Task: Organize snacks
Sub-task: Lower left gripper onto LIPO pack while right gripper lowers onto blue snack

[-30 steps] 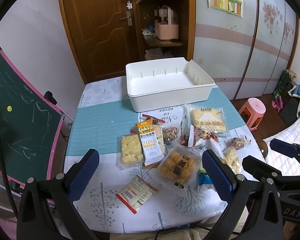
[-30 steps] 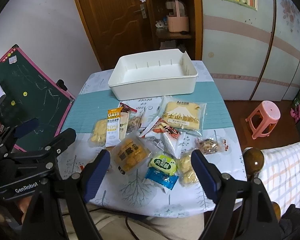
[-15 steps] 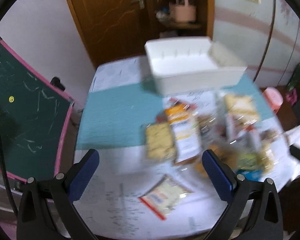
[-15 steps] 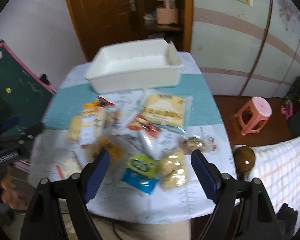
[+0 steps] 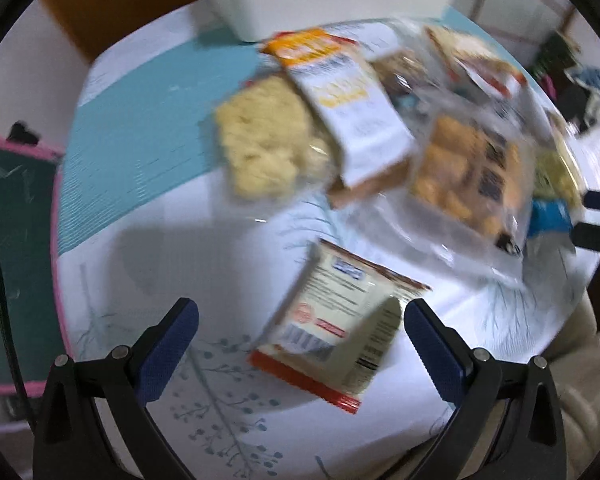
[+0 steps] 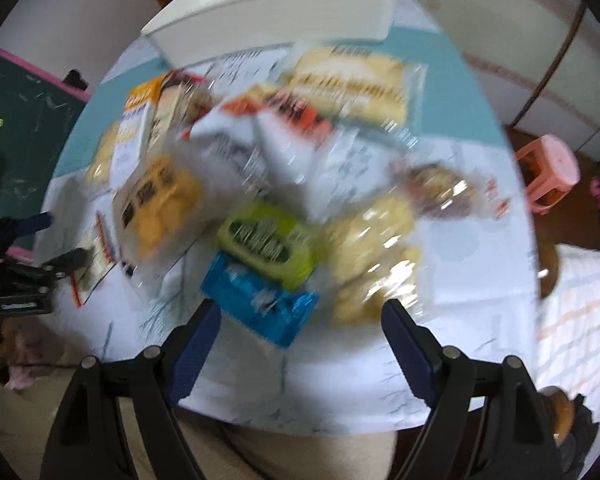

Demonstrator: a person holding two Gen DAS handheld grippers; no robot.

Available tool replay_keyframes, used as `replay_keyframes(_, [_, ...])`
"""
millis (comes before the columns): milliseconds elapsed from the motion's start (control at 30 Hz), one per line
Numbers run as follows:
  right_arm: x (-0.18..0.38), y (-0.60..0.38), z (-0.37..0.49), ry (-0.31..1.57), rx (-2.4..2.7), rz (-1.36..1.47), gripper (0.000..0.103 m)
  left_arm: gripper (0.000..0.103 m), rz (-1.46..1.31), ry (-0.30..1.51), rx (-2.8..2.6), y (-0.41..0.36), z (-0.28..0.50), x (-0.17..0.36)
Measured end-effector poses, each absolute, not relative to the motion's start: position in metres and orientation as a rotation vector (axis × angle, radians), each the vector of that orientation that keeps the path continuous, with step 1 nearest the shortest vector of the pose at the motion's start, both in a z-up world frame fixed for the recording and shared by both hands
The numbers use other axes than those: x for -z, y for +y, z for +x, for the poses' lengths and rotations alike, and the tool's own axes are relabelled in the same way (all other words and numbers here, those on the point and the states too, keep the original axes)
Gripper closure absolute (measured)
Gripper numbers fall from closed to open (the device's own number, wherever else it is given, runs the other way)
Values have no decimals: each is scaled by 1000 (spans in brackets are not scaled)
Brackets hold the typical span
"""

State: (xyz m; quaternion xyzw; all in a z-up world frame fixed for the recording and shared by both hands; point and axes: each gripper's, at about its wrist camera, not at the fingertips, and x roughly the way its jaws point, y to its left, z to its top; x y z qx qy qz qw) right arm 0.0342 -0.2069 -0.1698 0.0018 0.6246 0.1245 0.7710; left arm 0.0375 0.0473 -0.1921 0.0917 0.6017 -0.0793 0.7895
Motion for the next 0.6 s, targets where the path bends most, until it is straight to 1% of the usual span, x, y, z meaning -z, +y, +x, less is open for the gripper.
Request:
replay_keyframes(100, [173, -207, 32, 1355, -290, 25, 21, 1, 267, 1290, 182, 36, 34, 201])
replay_keyframes(200, [173, -207, 32, 1354, -307, 47, 21, 1, 268, 1309, 171, 32, 33, 204])
replay_keyframes(233, [171, -207, 30, 1354, -320, 50, 25, 1, 261, 1311, 170, 33, 33, 205])
replay_keyframes(300, [167, -209, 27, 1353, -359, 60, 30, 1, 245, 1310, 167, 34, 30, 205])
replay_keyframes(500, [171, -205, 29, 1358, -388, 61, 30, 0, 207, 1344, 173, 46, 31, 209])
replay_keyframes(600, [177, -195, 31, 1345, -420, 7, 30, 0, 155, 1365, 186, 50, 29, 208])
